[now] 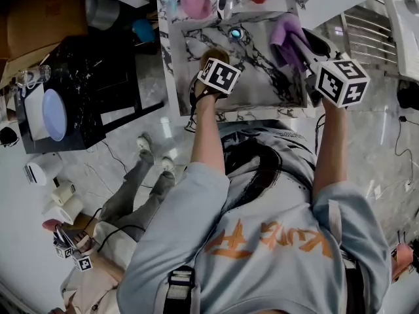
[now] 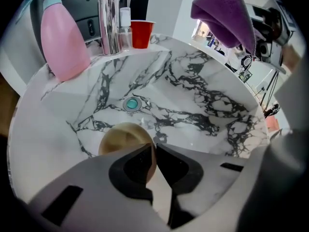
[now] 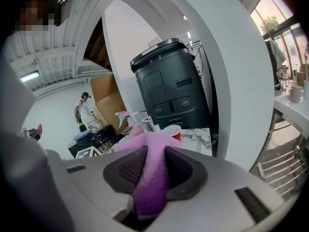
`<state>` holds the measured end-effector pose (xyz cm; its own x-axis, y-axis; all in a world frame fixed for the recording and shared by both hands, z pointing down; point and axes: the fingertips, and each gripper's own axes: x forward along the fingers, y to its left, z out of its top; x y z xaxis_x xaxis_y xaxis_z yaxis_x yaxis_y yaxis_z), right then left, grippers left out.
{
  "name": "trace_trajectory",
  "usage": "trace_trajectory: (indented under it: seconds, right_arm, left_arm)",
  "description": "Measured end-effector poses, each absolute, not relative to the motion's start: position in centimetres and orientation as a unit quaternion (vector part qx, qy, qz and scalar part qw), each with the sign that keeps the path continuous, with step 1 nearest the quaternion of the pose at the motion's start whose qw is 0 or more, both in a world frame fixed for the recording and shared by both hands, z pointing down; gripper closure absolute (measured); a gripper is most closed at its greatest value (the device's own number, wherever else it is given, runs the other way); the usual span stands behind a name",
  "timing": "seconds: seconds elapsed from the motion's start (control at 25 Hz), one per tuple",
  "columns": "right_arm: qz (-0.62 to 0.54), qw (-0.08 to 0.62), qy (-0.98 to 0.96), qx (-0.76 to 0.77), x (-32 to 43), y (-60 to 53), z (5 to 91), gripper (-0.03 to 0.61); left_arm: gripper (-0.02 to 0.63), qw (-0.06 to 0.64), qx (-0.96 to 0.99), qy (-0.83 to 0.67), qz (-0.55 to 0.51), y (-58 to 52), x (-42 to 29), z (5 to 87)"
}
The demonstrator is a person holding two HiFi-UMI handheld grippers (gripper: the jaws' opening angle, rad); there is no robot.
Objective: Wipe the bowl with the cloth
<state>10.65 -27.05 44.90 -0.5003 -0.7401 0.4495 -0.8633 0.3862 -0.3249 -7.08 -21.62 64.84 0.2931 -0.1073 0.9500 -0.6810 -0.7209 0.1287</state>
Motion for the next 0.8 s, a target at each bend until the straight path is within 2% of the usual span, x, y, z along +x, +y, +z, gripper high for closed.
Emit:
trace_trajectory:
  seconds: [0.36, 0.6, 0.8]
  right_arm:
    - [0.257, 0.107, -0.831, 0.481, 10.8, -25.8, 44.0, 0.454]
    - [0.240, 0.091, -0.839, 0.479, 11.1, -25.0, 42.4, 0.454]
    - [0.211, 0.066, -0.850, 0.477, 11.2, -25.0, 39.5, 0.454]
  left_arm:
    - [0.584, 0.266, 0.778, -0.306, 0.480, -22.4, -7.6, 60.2]
    - [0.584, 0.254, 0.810, -0.389, 0.359, -24.6, -8.0, 53.5]
    - [0.584, 0.191, 0.869, -0.418, 0.186, -26.0, -6.8, 44.8]
